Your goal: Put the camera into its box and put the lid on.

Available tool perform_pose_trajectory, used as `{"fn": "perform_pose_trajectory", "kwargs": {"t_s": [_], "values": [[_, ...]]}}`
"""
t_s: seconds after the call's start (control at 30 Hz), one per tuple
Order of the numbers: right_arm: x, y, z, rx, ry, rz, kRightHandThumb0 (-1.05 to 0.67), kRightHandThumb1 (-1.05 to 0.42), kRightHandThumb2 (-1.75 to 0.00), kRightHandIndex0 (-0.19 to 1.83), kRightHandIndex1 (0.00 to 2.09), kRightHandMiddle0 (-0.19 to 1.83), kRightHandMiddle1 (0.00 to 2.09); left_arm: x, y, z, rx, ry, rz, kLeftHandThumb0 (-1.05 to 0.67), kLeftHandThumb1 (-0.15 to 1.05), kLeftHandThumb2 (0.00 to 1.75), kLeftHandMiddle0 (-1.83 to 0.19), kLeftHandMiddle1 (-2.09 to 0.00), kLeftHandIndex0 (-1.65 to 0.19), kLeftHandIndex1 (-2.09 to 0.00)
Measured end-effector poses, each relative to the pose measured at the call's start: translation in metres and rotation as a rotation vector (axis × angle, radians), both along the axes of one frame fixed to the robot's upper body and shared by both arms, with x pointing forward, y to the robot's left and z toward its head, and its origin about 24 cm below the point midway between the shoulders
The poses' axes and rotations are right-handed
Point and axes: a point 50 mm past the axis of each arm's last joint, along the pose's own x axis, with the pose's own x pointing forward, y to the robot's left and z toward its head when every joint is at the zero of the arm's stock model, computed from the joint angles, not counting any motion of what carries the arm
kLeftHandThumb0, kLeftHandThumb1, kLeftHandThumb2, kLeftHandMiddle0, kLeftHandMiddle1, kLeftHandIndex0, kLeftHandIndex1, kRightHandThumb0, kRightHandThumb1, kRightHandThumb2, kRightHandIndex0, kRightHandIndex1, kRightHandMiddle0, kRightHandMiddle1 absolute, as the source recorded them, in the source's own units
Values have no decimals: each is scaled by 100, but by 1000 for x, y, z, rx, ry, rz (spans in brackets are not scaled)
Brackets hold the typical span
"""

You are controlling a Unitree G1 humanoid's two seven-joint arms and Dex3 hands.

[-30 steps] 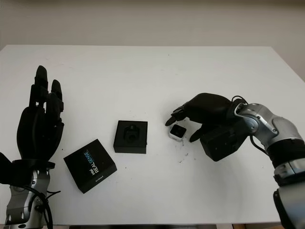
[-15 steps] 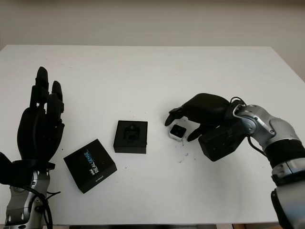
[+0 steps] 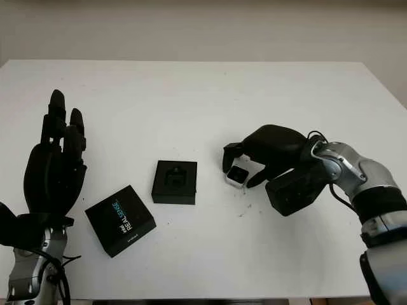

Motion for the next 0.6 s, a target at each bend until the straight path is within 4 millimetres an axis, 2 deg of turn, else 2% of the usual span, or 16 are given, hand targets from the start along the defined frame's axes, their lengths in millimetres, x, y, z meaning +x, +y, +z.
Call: {"fn": "perform_pose_trajectory", "kwargs": {"t_s": [0.23,0.47,0.6], "values": [[-1,-1,-3,14,-17,5,-31,-91,-6,57,28,40,131,0,0,0,2,3,-1,-75,105,50,17,-5,19,-5],[0,-3,-5,26,-31,1,-32,-91,-6,56,39,48,130,0,0,1,3,2,-5,-74,105,50,17,-5,19,-5],[1,-3,-5,21,-30,1,-33,-93,-5,41,66,47,133,0,0,1,4,2,-5,-74,105,50,17,-6,18,-5]]}}
